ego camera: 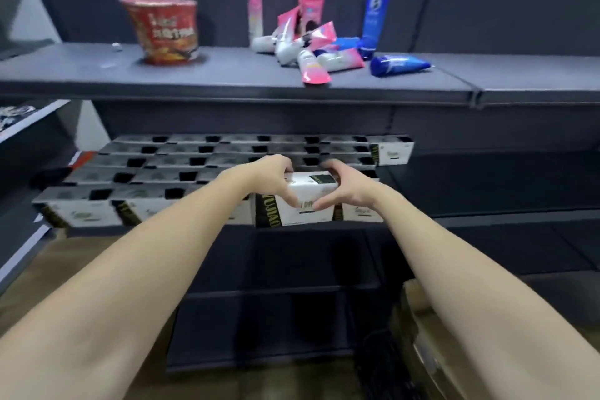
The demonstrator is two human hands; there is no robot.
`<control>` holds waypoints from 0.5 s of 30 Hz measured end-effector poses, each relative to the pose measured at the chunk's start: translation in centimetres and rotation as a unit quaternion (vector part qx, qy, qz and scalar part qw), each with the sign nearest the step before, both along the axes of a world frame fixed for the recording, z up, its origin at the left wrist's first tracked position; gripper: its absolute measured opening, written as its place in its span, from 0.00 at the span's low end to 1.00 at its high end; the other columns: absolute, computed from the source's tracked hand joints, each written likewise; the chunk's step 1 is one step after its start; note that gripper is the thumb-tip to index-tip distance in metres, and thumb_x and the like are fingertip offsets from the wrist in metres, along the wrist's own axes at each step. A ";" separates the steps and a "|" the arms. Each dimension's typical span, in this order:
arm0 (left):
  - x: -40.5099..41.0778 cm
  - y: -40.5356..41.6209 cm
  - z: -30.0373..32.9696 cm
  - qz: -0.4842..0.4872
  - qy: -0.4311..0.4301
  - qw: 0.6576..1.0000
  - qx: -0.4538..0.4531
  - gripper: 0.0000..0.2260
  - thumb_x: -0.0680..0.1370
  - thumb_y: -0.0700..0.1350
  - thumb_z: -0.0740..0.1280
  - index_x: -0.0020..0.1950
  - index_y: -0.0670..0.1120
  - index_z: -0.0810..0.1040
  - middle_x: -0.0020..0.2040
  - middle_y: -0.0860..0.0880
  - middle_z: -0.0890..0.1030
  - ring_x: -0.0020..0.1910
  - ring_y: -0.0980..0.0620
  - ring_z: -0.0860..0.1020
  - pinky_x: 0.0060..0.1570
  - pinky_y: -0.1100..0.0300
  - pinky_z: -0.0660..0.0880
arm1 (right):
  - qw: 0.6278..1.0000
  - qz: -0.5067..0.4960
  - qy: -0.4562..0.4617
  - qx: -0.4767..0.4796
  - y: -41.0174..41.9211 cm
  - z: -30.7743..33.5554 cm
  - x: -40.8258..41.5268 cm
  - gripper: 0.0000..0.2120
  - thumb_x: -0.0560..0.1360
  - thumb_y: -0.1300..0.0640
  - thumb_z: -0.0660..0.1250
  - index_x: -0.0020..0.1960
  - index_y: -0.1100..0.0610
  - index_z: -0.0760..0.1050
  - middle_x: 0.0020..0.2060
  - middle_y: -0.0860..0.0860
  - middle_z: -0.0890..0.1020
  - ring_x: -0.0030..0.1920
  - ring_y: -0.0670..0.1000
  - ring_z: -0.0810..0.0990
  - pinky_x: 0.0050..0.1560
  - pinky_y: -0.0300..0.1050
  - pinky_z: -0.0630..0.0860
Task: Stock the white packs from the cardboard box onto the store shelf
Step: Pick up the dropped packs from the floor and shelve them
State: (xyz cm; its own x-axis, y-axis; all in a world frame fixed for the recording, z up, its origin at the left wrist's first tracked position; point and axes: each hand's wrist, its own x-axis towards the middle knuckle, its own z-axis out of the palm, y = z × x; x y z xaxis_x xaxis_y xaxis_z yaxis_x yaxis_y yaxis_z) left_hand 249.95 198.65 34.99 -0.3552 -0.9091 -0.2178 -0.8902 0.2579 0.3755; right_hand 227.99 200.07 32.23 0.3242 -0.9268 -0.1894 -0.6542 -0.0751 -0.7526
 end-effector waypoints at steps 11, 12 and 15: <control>-10.6 -6.2 2.2 -0.109 0.041 0.991 -0.060 0.49 0.66 0.51 0.80 0.80 0.47 0.54 0.77 0.47 0.64 0.73 0.46 0.66 0.70 0.52 0.67 | 0.973 -0.163 0.125 -0.108 -1.2 3.3 -10.6 0.40 0.58 0.54 0.84 0.66 0.51 0.71 0.61 0.48 0.78 0.61 0.53 0.77 0.57 0.48 0.76; -10.9 -7.1 2.3 -0.105 0.053 0.991 -0.055 0.49 0.67 0.50 0.80 0.80 0.46 0.53 0.77 0.46 0.64 0.74 0.46 0.66 0.70 0.54 0.67 | 0.969 -0.187 0.121 -0.108 -1.2 3.3 -11.8 0.37 0.58 0.55 0.84 0.63 0.50 0.72 0.57 0.47 0.79 0.58 0.53 0.78 0.54 0.46 0.76; -11.4 -9.3 1.8 -0.113 0.051 0.991 -0.044 0.45 0.69 0.48 0.79 0.79 0.46 0.56 0.76 0.46 0.65 0.72 0.46 0.68 0.67 0.57 0.68 | 0.950 -0.256 0.135 -0.114 -1.4 3.2 -14.9 0.36 0.57 0.57 0.84 0.61 0.51 0.72 0.52 0.47 0.80 0.53 0.52 0.79 0.49 0.45 0.75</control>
State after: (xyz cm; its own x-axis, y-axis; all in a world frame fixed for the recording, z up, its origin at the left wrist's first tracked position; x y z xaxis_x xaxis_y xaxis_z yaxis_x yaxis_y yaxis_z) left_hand 238.54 189.35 36.83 -0.5688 -0.8172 -0.0931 -0.7640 0.4830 0.4277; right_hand 213.08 198.67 35.42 -0.2118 -0.9770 0.0237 -0.8165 0.1636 -0.5537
